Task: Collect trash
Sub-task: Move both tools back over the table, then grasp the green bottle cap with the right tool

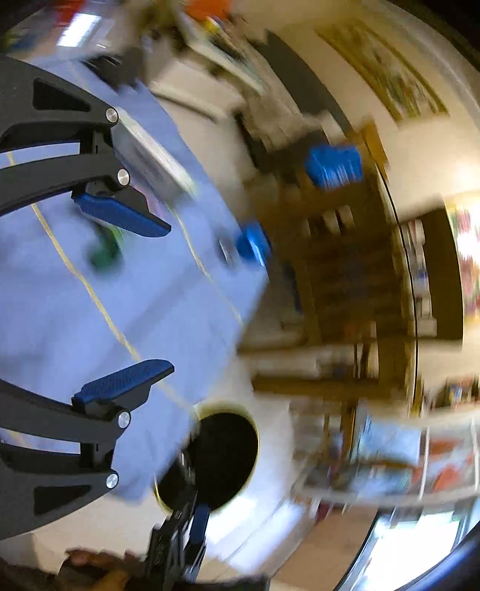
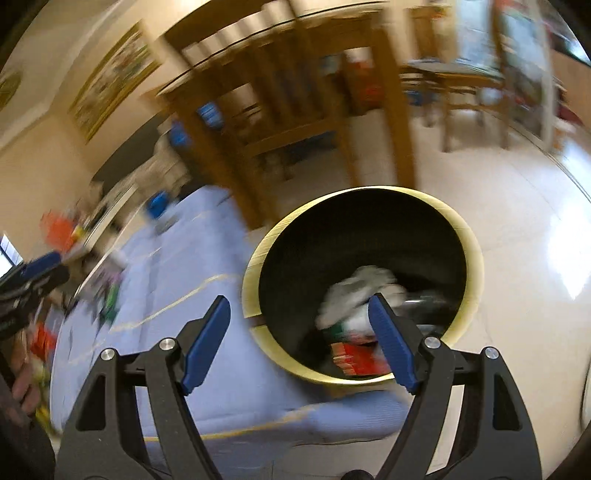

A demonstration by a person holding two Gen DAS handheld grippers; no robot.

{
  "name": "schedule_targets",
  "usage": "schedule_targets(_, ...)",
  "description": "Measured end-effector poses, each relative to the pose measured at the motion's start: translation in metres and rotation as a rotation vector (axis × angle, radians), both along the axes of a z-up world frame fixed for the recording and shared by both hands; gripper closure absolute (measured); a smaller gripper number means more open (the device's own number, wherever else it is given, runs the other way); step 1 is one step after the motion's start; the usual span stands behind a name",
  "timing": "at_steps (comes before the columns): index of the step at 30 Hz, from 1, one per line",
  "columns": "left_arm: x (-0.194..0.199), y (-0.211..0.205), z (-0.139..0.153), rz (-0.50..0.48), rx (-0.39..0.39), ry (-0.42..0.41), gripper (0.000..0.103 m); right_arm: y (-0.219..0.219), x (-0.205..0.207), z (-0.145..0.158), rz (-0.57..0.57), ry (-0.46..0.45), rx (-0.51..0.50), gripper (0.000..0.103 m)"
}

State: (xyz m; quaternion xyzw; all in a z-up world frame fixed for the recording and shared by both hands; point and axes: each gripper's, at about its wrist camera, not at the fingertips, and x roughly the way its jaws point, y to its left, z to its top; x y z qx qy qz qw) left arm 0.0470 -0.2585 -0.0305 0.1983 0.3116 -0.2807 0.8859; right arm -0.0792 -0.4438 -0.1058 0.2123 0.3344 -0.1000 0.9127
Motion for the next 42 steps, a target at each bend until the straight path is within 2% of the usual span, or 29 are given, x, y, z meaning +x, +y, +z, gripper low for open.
schedule_targets(5, 0.014, 0.091, -0.02, 0.204, 0.016, -0.006, 0.037, 0.101, 0.063, 0.005, 0.251, 0.039, -0.087, 0.027)
schedule_targets(7, 0.019, 0.124, -0.032, 0.262, 0.003, 0.028, 0.037, 0.141, 0.087, 0.007, 0.331, 0.064, -0.151, 0.03)
schedule_targets(8, 0.02, 0.139, -0.037, 0.283, -0.008, 0.05, 0.037, 0.165, 0.104, 0.008, 0.376, 0.081, -0.19, 0.034)
schedule_targets(13, 0.017, 0.183, -0.045, 0.33, -0.049, 0.081, 0.037, 0.231, 0.165, 0.004, 0.47, 0.144, -0.3, 0.04)
schedule_targets(19, 0.009, 0.208, -0.05, 0.335, -0.069, 0.087, 0.037, 0.245, 0.196, -0.014, 0.473, 0.229, -0.333, 0.05)
schedule_targets(23, 0.009, 0.214, -0.051, 0.337, -0.077, 0.093, 0.037, 0.247, 0.199, -0.025, 0.484, 0.267, -0.333, 0.069)
schedule_targets(24, 0.009, 0.215, -0.051, 0.335, -0.079, 0.095, 0.037, 0.245, 0.198, -0.025, 0.487, 0.264, -0.32, 0.071)
schedule_targets(27, 0.011, 0.214, -0.05, 0.317, -0.087, 0.105, 0.037, 0.24, 0.185, -0.02, 0.496, 0.248, -0.287, 0.071)
schedule_targets(30, 0.018, 0.205, -0.048, 0.28, -0.085, 0.114, 0.037, 0.227, 0.163, -0.009, 0.483, 0.19, -0.2, 0.071)
schedule_targets(34, 0.031, 0.177, -0.044, 0.199, -0.091, 0.141, 0.037, 0.211, 0.137, 0.002, 0.461, 0.13, -0.123, 0.071)
schedule_targets(42, 0.073, 0.115, -0.053, -0.019, -0.135, 0.281, 0.037, 0.186, 0.11, 0.015, 0.44, 0.069, -0.045, 0.071)
